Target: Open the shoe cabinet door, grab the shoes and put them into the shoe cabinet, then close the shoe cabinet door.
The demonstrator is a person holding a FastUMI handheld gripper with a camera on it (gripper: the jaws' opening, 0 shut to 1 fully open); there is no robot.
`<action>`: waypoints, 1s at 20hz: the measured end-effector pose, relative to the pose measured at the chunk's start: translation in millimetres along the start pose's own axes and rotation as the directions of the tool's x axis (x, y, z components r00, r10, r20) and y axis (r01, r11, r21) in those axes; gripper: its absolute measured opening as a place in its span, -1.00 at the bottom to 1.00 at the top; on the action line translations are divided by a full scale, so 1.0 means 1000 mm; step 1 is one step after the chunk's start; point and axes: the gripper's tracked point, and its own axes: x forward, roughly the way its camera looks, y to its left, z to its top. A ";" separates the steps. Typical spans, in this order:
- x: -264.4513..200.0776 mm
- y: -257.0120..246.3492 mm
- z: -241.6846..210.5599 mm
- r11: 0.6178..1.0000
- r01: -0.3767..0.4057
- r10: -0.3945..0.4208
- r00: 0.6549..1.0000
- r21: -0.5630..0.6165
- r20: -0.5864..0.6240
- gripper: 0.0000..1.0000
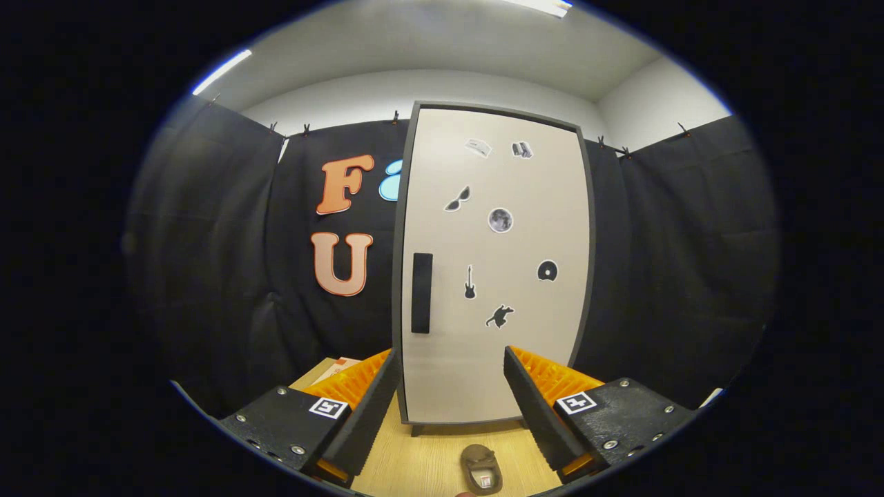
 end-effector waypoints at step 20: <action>0.191 0.039 -0.020 0.999 -0.042 0.043 0.998 0.033 -0.055 0.86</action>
